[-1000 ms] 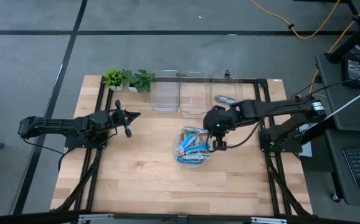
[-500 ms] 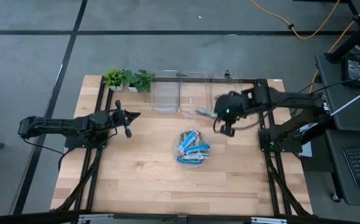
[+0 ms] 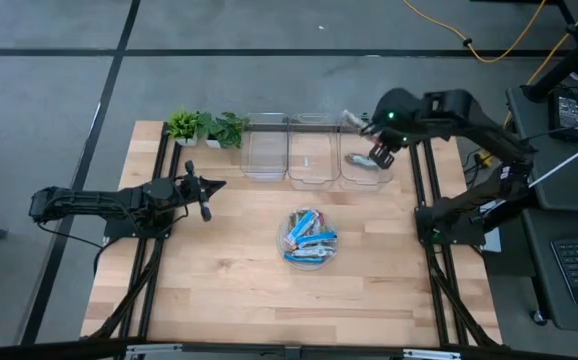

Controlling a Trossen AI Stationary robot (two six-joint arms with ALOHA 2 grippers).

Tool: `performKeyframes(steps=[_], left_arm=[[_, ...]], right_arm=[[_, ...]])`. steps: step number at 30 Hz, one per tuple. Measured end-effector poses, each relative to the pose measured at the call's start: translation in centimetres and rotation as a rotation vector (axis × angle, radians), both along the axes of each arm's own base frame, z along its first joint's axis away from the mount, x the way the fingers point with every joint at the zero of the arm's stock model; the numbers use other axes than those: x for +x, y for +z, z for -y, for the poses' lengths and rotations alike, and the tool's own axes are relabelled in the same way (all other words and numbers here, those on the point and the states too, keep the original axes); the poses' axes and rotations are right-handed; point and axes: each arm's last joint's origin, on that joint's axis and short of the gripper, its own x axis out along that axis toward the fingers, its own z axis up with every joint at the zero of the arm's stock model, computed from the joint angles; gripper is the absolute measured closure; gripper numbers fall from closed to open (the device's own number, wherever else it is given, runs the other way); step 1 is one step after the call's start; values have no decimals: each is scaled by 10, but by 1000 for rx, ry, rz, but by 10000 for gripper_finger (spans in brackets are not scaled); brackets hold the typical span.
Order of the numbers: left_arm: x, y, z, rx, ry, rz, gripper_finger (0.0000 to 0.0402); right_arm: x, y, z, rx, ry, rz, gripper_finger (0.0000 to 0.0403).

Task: Pick and place Granola Bars by type
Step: Put the red granola bar into the right transparent bin

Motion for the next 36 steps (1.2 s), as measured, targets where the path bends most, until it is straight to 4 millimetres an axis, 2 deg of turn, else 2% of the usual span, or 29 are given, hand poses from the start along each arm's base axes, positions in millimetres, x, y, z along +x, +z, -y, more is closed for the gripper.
performKeyframes(steps=[4,7,14,22,31,36], left_arm=[[0,0,0,0,0,0,398],[0,0,0,0,0,0,398],[0,0,0,0,0,0,398],[0,0,0,0,0,0,398],[0,0,0,0,0,0,398],[0,0,0,0,0,1,398]], right_arm=[[-4,-4,12,0,-39,-25,393],[-5,-16,22,2,-84,-77,393],[-7,-65,45,63,-134,-229,393],[-13,-122,72,136,-167,-264,393],[-24,-159,85,164,-200,-291,393],[-26,-178,90,181,-198,-244,393]])
